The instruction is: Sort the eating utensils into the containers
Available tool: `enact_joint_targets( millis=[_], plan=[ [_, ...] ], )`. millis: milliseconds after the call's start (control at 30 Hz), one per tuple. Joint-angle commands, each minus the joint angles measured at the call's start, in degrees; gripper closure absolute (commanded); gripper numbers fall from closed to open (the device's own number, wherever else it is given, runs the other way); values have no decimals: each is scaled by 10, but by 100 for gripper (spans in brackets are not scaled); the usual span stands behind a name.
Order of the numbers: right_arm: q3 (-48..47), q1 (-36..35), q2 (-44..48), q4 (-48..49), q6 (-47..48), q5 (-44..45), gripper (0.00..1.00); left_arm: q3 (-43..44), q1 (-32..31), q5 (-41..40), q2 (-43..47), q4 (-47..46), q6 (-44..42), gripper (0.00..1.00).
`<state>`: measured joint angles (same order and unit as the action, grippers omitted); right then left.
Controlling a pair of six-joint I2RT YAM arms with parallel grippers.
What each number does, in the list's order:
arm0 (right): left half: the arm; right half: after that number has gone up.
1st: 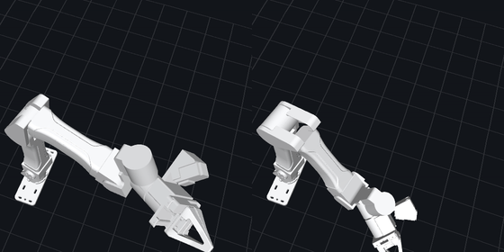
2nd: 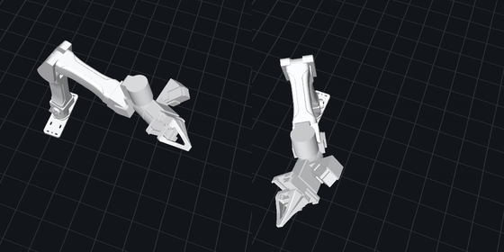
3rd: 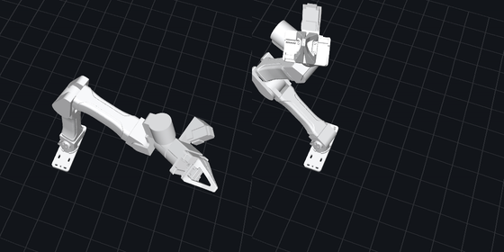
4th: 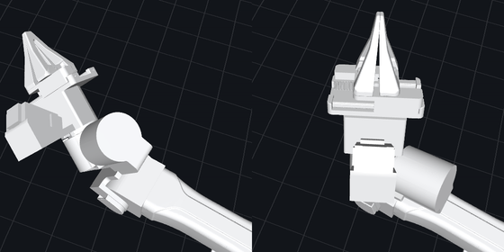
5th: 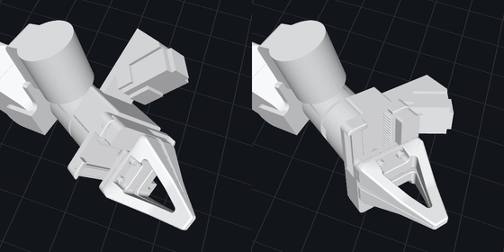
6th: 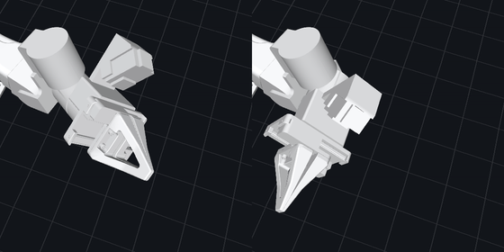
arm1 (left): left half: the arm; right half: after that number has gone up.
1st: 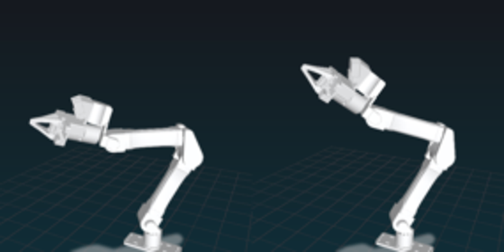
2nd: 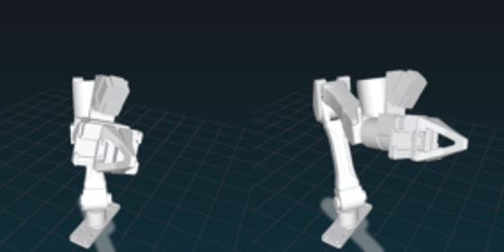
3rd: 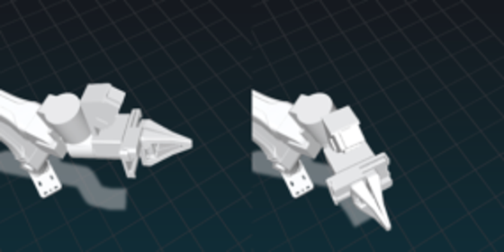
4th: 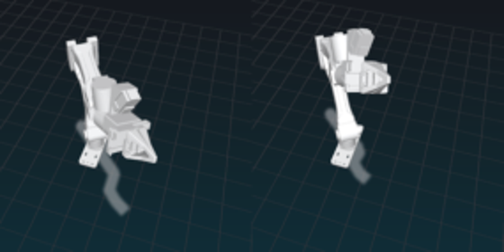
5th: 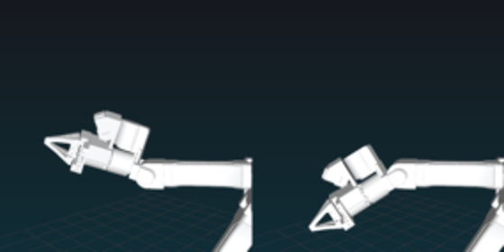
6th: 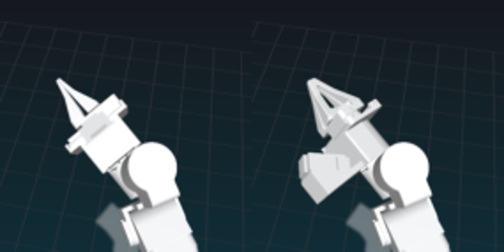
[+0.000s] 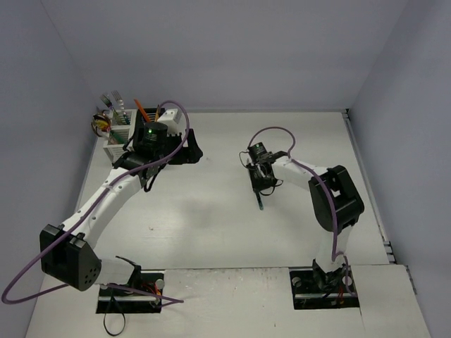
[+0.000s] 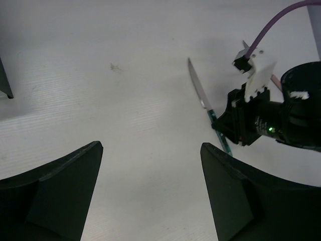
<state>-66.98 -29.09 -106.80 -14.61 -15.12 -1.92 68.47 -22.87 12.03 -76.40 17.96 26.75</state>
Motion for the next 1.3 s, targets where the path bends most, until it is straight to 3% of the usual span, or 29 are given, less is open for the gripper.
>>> enact_joint_targets(
  millis=[0, 300, 733, 767, 900, 1000, 1033, 1167, 1267],
  plan=[
    [-26, -53, 83, 13, 22, -42, 100, 24, -5, 39, 0, -63, 65, 23],
    [-11, -115, 209, 139, 48, -85, 100, 25, -18, 71, -22, -124, 131, 20],
    [1, -127, 262, 220, 53, -139, 100, 17, -34, 115, -28, -224, 168, 22],
    [1, -127, 263, 222, 53, -139, 100, 18, -35, 118, -30, -224, 169, 24],
    [3, -127, 266, 229, 53, -139, 100, 19, -42, 123, -35, -224, 168, 52],
    [6, -127, 268, 234, 54, -134, 100, 19, -45, 119, -37, -224, 167, 82],
    [7, -126, 269, 234, 54, -133, 100, 19, -45, 119, -37, -224, 166, 87],
    [7, -126, 269, 238, 55, -129, 100, 23, -46, 122, -41, -225, 159, 100],
    [5, -126, 267, 239, 56, -124, 100, 27, -46, 127, -44, -227, 150, 100]
  ],
)
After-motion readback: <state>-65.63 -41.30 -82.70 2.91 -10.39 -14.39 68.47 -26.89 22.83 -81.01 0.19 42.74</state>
